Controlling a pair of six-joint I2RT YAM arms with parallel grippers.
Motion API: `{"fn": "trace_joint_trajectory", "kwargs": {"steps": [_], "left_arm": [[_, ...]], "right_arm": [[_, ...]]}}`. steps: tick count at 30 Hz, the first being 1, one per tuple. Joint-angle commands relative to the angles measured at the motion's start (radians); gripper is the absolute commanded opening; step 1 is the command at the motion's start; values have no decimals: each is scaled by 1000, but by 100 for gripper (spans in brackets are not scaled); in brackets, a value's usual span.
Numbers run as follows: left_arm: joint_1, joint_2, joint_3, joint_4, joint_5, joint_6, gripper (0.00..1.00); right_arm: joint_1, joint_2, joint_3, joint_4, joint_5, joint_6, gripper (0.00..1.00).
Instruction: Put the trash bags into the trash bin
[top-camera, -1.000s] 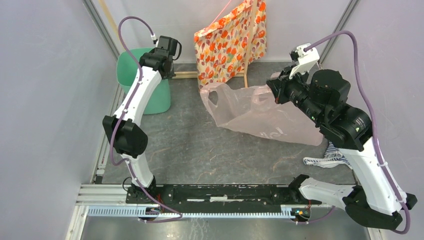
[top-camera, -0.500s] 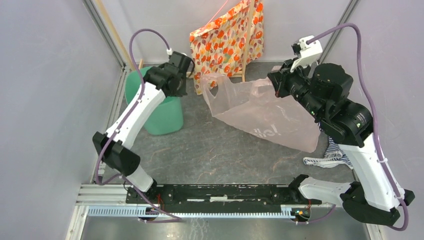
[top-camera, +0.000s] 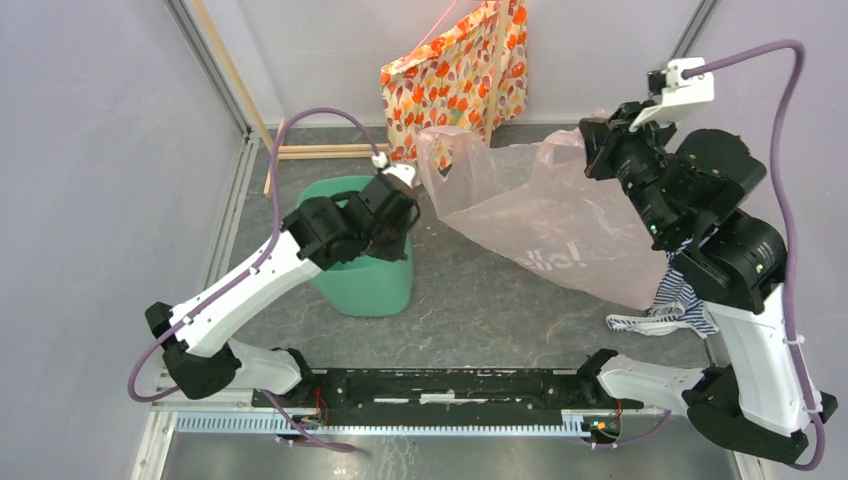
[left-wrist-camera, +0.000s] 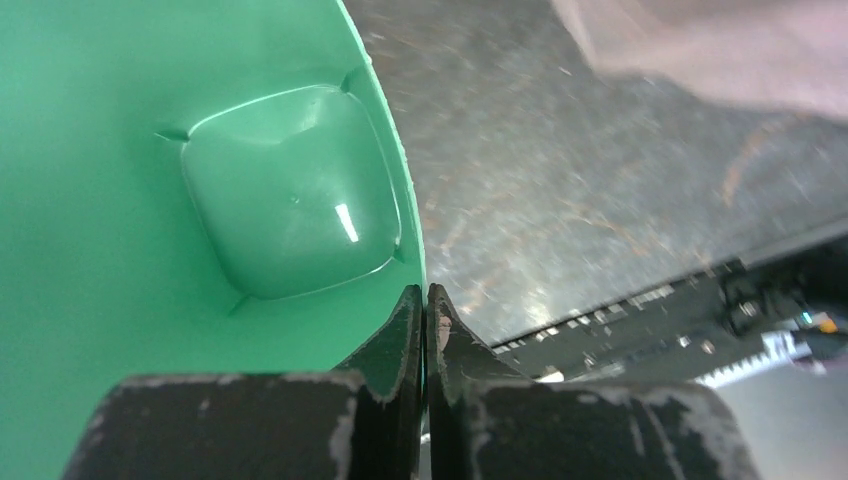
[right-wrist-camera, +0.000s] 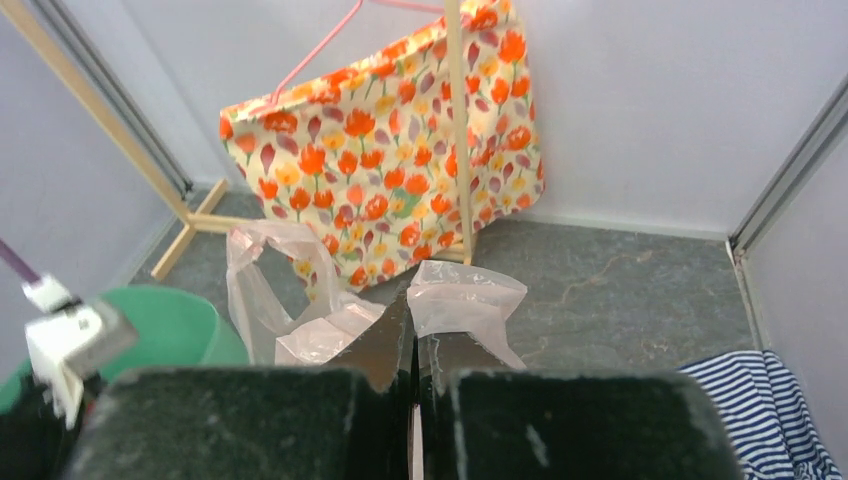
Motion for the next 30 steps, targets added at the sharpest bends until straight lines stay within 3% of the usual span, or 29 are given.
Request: {"fn": "trace_joint_trajectory", "kwargs": {"steps": [1, 10, 22, 30], "left_arm": [[-135, -14, -32, 125, 41, -133, 2], [-257, 99, 6, 186, -20, -195, 5], [-270, 41, 68, 220, -19, -186, 46], [-271, -57, 122, 242, 7, -158, 56]], "right_arm": [[4, -21, 44, 79, 60, -16, 0], [5, -31, 40, 80, 43, -8, 0], [5, -13, 101, 92, -4, 2, 0], [4, -18, 117, 134, -67, -7, 0]]}}
